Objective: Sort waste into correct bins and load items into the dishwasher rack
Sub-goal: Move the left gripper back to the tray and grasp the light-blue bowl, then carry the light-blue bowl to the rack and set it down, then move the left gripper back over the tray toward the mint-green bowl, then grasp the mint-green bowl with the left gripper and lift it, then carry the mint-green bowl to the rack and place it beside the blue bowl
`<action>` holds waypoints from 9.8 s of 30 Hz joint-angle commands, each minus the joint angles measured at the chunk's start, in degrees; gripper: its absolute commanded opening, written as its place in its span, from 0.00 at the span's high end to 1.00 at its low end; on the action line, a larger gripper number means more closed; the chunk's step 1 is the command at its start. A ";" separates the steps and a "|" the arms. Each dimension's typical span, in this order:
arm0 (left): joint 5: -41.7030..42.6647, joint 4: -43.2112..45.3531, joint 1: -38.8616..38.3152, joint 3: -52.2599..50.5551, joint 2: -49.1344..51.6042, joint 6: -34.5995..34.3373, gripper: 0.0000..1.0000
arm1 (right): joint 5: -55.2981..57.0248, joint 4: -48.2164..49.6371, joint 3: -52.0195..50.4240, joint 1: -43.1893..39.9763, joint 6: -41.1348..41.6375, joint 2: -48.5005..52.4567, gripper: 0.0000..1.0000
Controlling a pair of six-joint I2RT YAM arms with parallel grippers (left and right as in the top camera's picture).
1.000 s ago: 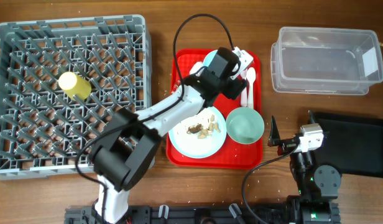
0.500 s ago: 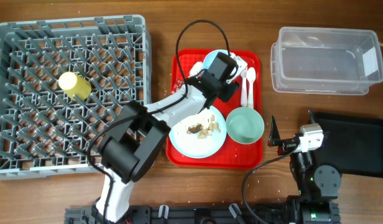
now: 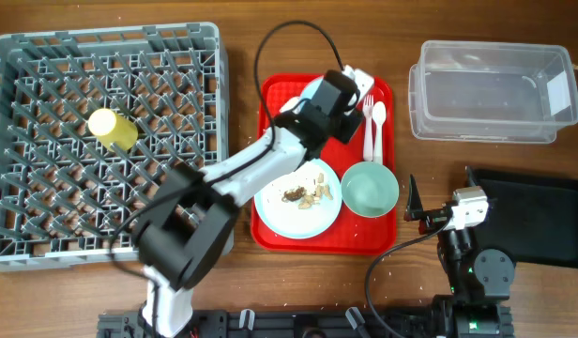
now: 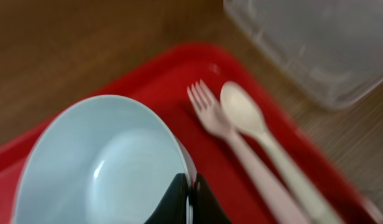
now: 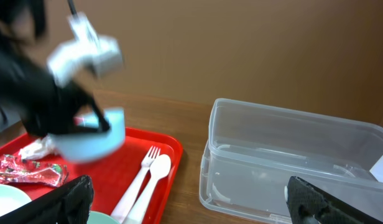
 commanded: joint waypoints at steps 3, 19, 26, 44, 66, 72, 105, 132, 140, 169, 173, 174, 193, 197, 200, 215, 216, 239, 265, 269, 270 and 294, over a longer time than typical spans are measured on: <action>0.28 -0.90 4.76 0.09 -17.27 -16.11 0.96 | 0.74 0.22 -0.04 0.24 -0.63 -0.20 0.00; 57.99 -14.19 72.94 0.07 -22.21 -43.32 0.96 | 0.74 0.22 -0.04 0.24 -0.63 -0.17 0.00; 70.20 -14.36 84.11 0.00 -10.62 -43.58 0.96 | 0.74 0.22 -0.04 0.24 -0.63 -0.17 0.00; 71.47 -11.91 94.51 -0.04 -1.57 -44.85 0.35 | 0.74 0.22 -0.04 0.24 -0.61 -0.17 0.00; 31.26 -33.97 92.11 -0.02 -27.19 -41.16 0.96 | 0.74 0.22 -0.04 0.24 -0.61 -0.20 0.00; -6.45 -29.31 73.75 -0.04 -22.69 -37.66 0.96 | 0.74 0.22 -0.04 0.24 -0.63 -0.20 0.00; 29.97 -38.84 53.16 -0.04 -37.20 -38.25 0.06 | 0.74 0.22 -0.04 0.24 -0.63 -0.20 0.00; 9.99 -25.40 0.28 -0.04 -9.53 -23.32 0.26 | 0.74 0.22 -0.04 0.24 -0.61 -0.17 0.00; 10.19 -26.01 -6.56 -0.04 -8.66 -20.13 0.38 | 0.74 0.20 -0.04 0.24 -0.66 -0.20 0.00; 9.38 -24.50 -11.06 -0.04 0.28 -18.82 0.48 | 0.74 0.22 -0.04 0.24 -0.63 -0.20 0.00; 0.15 -21.31 -8.70 -0.04 0.70 -18.84 0.57 | 0.74 0.22 -0.04 0.24 -0.63 -0.20 0.00; -2.10 -20.17 -7.82 -0.04 0.70 -18.84 0.58 | 0.74 0.22 -0.04 0.24 -0.63 -0.20 0.00; 9.33 -20.50 -3.52 0.87 -8.94 -4.87 0.38 | 0.74 0.22 -0.04 0.24 -0.63 -0.20 0.00; 5.35 -19.96 -6.16 0.87 -4.02 -4.46 0.38 | 0.74 0.22 -0.04 0.24 -0.59 -0.20 0.00; 2.43 -18.99 -6.12 0.87 -0.72 -4.48 0.41 | 0.74 0.22 -0.04 0.24 -0.61 -0.20 0.00; -4.90 -15.39 -8.33 0.94 -5.90 -3.91 0.50 | 0.74 0.22 -0.04 0.24 -0.63 -0.20 0.00; -4.90 -15.21 -8.31 0.94 -7.32 -3.69 0.50 | 0.74 0.22 -0.04 0.24 -0.61 -0.20 0.00; 0.26 -11.80 -2.56 0.87 3.74 -2.62 0.94 | 0.74 0.20 -0.04 0.24 -0.63 -0.17 0.00; 65.20 -2.73 77.29 0.83 -13.62 -49.33 0.96 | 0.74 0.22 -0.04 0.24 -0.63 -0.17 0.00; 69.37 13.07 80.46 0.83 -2.71 -59.23 0.96 | 0.74 0.22 -0.04 0.24 -0.61 -0.20 0.00; 69.37 15.65 80.74 0.83 -1.16 -61.07 0.96 | 0.74 0.22 -0.04 0.24 -0.63 -0.17 0.00; 67.25 26.49 76.52 0.83 2.05 -61.92 0.96 | 0.74 0.22 -0.04 0.24 -0.63 -0.20 0.00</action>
